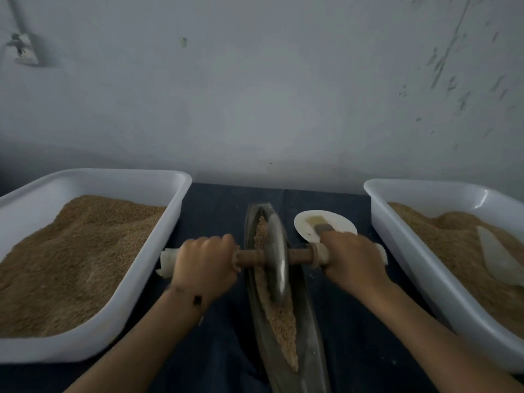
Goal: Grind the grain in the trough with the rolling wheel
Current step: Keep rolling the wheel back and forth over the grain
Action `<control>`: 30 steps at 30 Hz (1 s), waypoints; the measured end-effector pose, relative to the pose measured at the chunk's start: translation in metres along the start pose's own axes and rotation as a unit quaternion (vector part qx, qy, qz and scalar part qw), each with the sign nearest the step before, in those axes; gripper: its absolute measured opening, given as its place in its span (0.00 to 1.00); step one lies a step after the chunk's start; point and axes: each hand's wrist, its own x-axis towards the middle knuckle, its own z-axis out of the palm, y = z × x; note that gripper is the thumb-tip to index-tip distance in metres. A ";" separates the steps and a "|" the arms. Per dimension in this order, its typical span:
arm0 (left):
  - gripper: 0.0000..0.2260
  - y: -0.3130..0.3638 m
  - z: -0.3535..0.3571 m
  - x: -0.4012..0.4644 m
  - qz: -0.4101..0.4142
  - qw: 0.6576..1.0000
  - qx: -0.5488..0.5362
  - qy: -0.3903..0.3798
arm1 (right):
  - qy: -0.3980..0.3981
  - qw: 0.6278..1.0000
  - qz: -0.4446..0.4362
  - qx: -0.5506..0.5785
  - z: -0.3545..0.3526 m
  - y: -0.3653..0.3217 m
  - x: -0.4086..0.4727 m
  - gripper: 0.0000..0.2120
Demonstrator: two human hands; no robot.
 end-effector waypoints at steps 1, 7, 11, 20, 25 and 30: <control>0.15 0.003 -0.005 -0.011 0.027 0.999 -0.014 0.039 | 0.039 0.999 -0.014 -0.003 0.000 0.001 -0.015 0.10; 0.17 0.001 -0.009 -0.039 0.073 0.994 -0.025 0.072 | 0.092 0.993 -0.078 0.017 -0.012 0.011 -0.044 0.17; 0.13 -0.003 0.004 -0.006 0.047 0.998 0.013 0.026 | -0.076 0.996 0.042 0.013 -0.005 0.006 -0.009 0.06; 0.08 -0.023 0.014 0.053 -0.047 0.982 -0.009 -0.180 | -0.148 0.986 0.075 0.009 -0.011 -0.004 0.042 0.06; 0.11 -0.003 0.012 -0.028 -0.037 0.997 -0.049 0.056 | 0.220 0.973 -0.064 -0.011 -0.002 -0.010 -0.017 0.10; 0.09 0.010 -0.006 -0.065 0.032 0.983 -0.010 0.182 | 0.290 0.954 -0.077 0.024 0.011 0.007 -0.050 0.05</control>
